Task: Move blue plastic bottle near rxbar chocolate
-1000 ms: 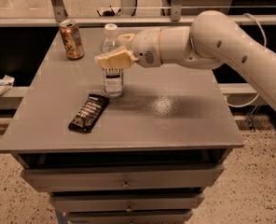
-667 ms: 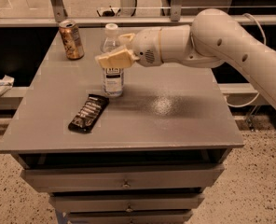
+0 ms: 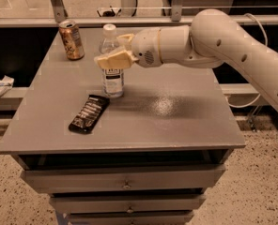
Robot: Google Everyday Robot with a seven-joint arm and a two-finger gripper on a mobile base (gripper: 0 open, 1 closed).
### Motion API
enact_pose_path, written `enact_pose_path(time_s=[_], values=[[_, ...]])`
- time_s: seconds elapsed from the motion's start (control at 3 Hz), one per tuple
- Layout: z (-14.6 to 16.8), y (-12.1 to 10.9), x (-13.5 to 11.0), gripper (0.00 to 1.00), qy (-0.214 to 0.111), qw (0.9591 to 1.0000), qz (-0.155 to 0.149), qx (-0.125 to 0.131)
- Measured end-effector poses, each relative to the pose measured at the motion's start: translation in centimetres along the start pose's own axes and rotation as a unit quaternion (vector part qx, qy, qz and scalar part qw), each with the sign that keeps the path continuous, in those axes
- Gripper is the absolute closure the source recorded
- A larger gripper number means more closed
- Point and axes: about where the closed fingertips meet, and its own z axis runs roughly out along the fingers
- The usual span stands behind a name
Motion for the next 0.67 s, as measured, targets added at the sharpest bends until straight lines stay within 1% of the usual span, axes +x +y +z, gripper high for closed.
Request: enact_pose_path(time_s=[0.33, 0.67], values=[[-0.02, 0.00, -0.18, 0.20, 0.000, 1.0000, 0.000, 0.000], [-0.02, 0.00, -0.18, 0.00, 0.000, 1.0000, 0.000, 0.000]])
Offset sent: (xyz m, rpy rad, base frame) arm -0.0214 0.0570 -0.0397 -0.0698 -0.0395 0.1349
